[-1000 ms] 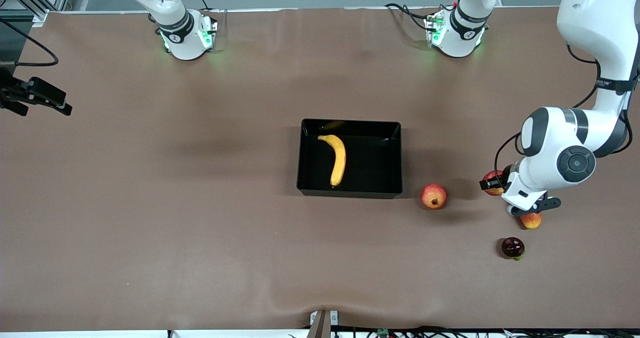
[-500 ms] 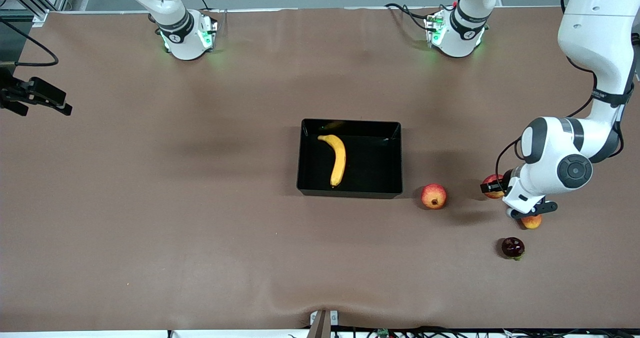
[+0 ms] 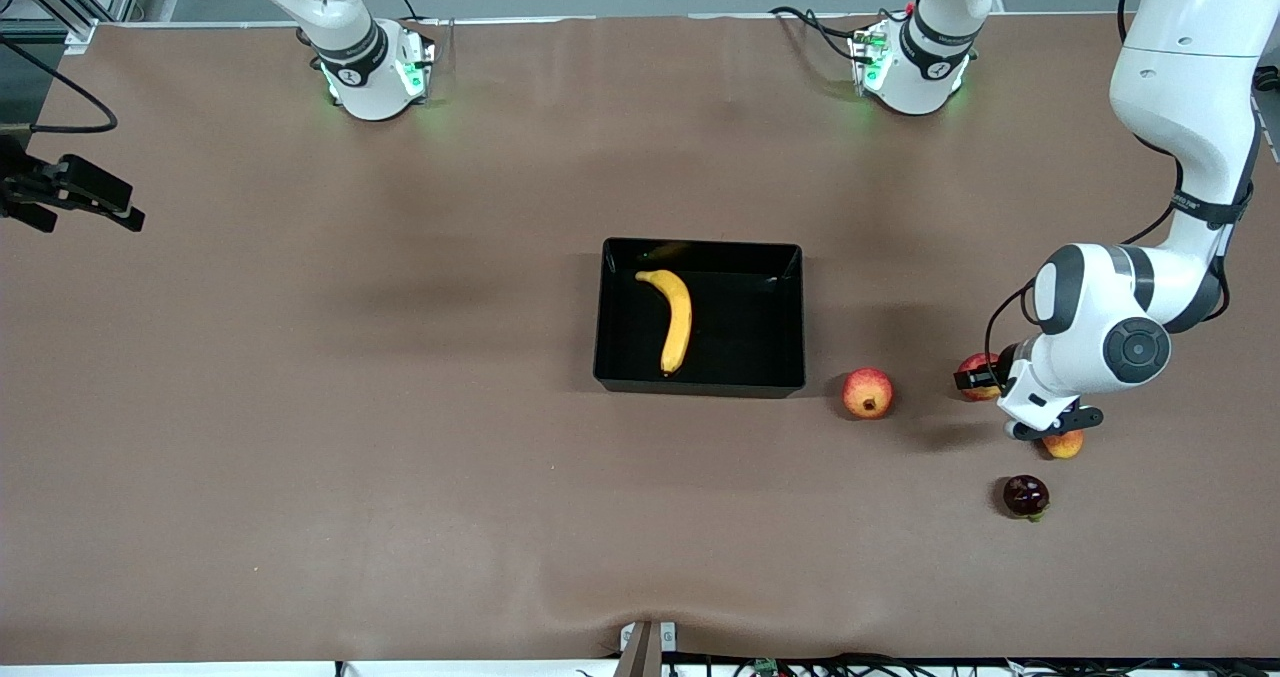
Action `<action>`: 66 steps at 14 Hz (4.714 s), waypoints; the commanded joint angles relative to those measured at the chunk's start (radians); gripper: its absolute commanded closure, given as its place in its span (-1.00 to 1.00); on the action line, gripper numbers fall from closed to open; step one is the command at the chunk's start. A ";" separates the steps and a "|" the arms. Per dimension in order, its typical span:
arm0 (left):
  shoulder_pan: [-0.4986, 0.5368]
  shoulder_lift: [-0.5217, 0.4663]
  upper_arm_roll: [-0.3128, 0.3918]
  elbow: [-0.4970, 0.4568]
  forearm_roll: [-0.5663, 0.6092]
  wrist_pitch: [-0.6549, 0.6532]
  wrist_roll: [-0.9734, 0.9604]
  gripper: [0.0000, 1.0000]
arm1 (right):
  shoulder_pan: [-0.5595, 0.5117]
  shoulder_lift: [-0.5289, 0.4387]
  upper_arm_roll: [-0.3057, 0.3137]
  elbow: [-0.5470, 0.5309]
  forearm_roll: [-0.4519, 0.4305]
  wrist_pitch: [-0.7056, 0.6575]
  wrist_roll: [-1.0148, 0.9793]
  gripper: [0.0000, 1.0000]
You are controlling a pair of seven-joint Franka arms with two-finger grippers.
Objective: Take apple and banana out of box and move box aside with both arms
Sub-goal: 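Lower the apple beside the mango and open the left gripper, then move the left gripper back over the banana in the box, then grasp the yellow banana with the left gripper and lift it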
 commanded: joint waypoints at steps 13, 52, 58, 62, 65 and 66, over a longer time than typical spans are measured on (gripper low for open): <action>-0.013 -0.173 -0.316 0.159 0.012 -0.352 -0.206 -1.00 | -0.010 -0.003 0.006 0.000 0.001 -0.004 -0.006 -1.00; -0.465 0.187 -0.366 0.191 0.420 0.170 -0.841 1.00 | -0.010 -0.003 0.006 0.000 0.001 -0.004 -0.006 -1.00; -0.448 0.117 -0.367 0.219 0.413 0.142 -0.843 1.00 | -0.010 -0.003 0.006 0.000 0.001 -0.005 -0.006 -1.00; -0.427 0.034 -0.375 0.219 0.394 0.035 -0.840 1.00 | -0.009 -0.003 0.006 0.000 0.001 -0.004 -0.006 -1.00; -0.404 -0.024 -0.376 0.219 0.382 -0.052 -0.797 1.00 | 0.004 0.009 0.008 0.003 0.001 -0.002 -0.004 -1.00; -0.384 -0.043 -0.376 0.217 0.367 -0.080 -0.751 1.00 | 0.013 0.017 0.009 0.003 0.002 0.002 -0.004 -1.00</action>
